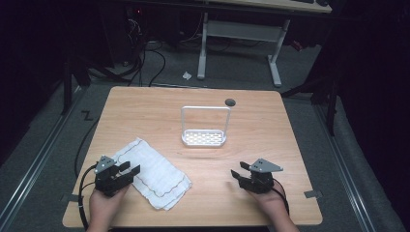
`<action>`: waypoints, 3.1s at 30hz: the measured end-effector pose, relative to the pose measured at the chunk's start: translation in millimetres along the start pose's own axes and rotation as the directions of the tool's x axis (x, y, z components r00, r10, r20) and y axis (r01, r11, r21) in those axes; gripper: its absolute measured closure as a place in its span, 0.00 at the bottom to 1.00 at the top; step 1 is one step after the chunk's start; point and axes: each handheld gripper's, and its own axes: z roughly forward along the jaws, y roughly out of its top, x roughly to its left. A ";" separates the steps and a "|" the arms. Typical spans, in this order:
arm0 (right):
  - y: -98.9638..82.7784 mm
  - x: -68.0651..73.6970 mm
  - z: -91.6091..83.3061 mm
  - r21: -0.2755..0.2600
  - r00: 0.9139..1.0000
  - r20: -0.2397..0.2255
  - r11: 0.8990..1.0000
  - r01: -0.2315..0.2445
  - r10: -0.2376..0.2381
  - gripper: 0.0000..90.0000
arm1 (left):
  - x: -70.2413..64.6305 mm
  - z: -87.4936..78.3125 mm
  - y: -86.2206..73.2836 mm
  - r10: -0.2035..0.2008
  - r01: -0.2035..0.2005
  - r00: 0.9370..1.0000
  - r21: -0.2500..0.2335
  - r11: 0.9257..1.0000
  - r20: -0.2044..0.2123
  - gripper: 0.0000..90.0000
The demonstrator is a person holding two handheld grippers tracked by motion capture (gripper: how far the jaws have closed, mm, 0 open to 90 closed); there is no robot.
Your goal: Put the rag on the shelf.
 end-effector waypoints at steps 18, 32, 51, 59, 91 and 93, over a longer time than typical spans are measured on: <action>19.8 37.6 19.4 0.018 0.993 -0.107 0.999 0.045 -0.043 0.78 | 3.4 7.6 -8.6 0.052 -0.053 0.999 0.120 0.991 0.012 0.79; 78.1 118.9 117.2 0.136 0.956 -0.263 0.976 0.171 -0.131 1.00 | 4.5 7.9 -10.5 0.063 -0.071 0.996 0.154 0.986 0.058 0.88; 16.6 127.5 42.9 0.147 0.950 -0.291 0.976 0.158 -0.109 1.00 | -49.8 24.1 -13.4 0.157 -0.186 0.971 0.158 0.970 0.181 0.61; 40.2 118.3 55.8 0.087 0.947 -0.306 0.988 0.128 -0.096 0.93 | -45.2 19.7 -9.9 0.120 -0.140 0.978 0.115 0.983 0.168 0.51; 48.0 89.0 84.1 0.176 0.973 -0.185 0.970 0.168 -0.135 0.95 | -92.2 40.8 -13.1 0.222 -0.268 0.945 0.174 0.948 0.241 0.66; 39.7 78.2 71.7 0.180 0.977 -0.185 0.974 0.137 -0.103 0.95 | -104.8 46.8 -12.8 0.232 -0.285 0.933 0.175 0.942 0.274 0.65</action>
